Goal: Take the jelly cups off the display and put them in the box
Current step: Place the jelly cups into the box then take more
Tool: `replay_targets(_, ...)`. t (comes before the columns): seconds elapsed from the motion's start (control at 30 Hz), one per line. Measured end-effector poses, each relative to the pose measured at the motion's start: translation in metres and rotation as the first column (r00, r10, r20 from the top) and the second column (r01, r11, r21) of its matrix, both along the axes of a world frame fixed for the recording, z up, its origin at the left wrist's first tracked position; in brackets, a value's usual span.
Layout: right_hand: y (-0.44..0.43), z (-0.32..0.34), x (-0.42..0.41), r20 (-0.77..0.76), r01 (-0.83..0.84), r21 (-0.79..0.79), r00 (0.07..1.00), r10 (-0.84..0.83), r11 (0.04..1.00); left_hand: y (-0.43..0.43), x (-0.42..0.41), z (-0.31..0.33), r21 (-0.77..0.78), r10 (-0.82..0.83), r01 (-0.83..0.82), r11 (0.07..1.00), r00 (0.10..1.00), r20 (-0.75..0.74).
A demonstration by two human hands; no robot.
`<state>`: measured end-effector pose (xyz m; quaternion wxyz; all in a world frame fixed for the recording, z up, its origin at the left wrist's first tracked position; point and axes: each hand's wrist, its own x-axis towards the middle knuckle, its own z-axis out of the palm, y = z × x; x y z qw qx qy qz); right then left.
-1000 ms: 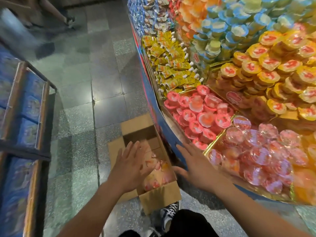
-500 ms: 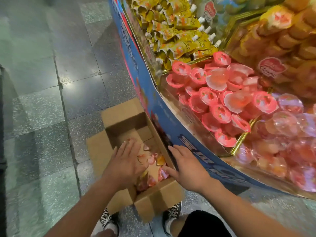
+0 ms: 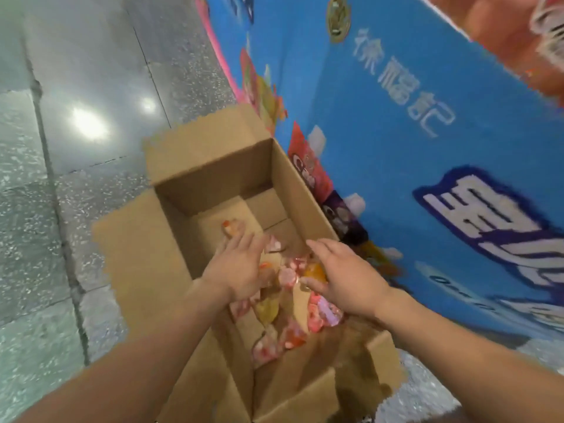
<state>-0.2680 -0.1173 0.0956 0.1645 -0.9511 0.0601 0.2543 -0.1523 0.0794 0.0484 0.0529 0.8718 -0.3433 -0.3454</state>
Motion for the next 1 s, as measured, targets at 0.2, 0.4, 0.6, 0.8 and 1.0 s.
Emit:
replay_targets(0.2, -0.008, -0.073, 0.017, -0.010, -0.066, -0.060, 0.998, 0.065, 0.996, -0.018, 0.015, -0.083, -0.014, -0.089, 0.090, 0.996, 0.994, 0.068)
replay_targets(0.4, -0.004, -0.128, 0.021, -0.061, -0.132, -0.117, 0.990, 0.126, 0.984, -0.037, 0.025, -0.141, 0.039, -0.138, 0.135, 0.990, 0.988, 0.068)
replay_targets(0.6, -0.002, -0.156, 0.010, -0.171, -0.142, -0.077, 0.977, 0.127, 0.987, -0.030, 0.018, -0.182, 0.152, 0.009, 0.006, 0.988, 0.996, -0.092)
replay_targets(0.8, -0.006, -0.169, 0.009, -0.145, -0.076, -0.018, 0.987, 0.072, 0.997, -0.040, 0.015, -0.195, 0.240, 0.142, -0.105, 0.965, 0.979, -0.144)
replay_targets(1.0, -0.010, -0.170, 0.007, -0.100, -0.040, 0.024, 0.994, 0.043, 0.999, -0.038, 0.013, -0.215, 0.340, 0.279, -0.209, 0.917, 0.945, -0.172)
